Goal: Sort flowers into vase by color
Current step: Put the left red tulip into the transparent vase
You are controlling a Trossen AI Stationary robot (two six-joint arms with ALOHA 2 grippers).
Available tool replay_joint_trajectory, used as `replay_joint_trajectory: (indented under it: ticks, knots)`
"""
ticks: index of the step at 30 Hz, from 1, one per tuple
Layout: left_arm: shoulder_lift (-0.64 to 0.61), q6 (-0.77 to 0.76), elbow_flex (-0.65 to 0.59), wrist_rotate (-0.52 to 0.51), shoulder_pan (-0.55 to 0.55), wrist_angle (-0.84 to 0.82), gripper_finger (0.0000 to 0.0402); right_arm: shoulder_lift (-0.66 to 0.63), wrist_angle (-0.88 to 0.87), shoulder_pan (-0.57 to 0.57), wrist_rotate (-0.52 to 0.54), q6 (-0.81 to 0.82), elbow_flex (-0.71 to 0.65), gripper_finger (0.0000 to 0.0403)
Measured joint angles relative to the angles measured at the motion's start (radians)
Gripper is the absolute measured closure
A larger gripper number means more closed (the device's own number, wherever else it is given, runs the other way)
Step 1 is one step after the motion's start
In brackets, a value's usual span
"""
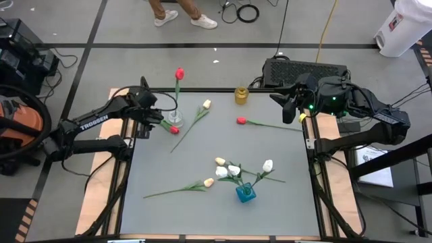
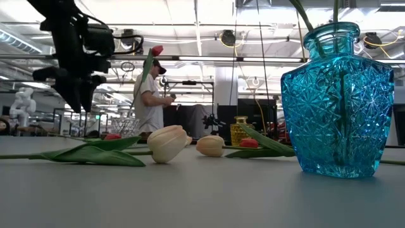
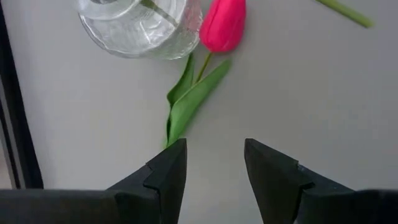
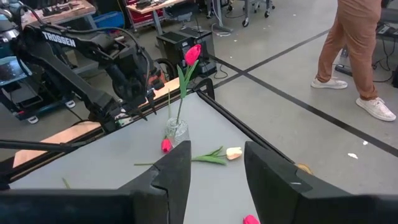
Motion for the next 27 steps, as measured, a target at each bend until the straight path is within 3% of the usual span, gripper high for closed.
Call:
replay_joint_trajectory:
  ticks: [13, 27]
  knots:
    - [0.013, 0.025, -0.084, -0.001, 0.0, 0.141, 0.0233, 0.011, 0.001, 0.0, 0.0, 0.007, 0.0, 0.0261]
    - [0.159, 0.069, -0.086, -0.01, 0.002, 0.253, 0.0233, 0.014, 0.001, 0.0, 0.0, 0.031, 0.0, 0.0261]
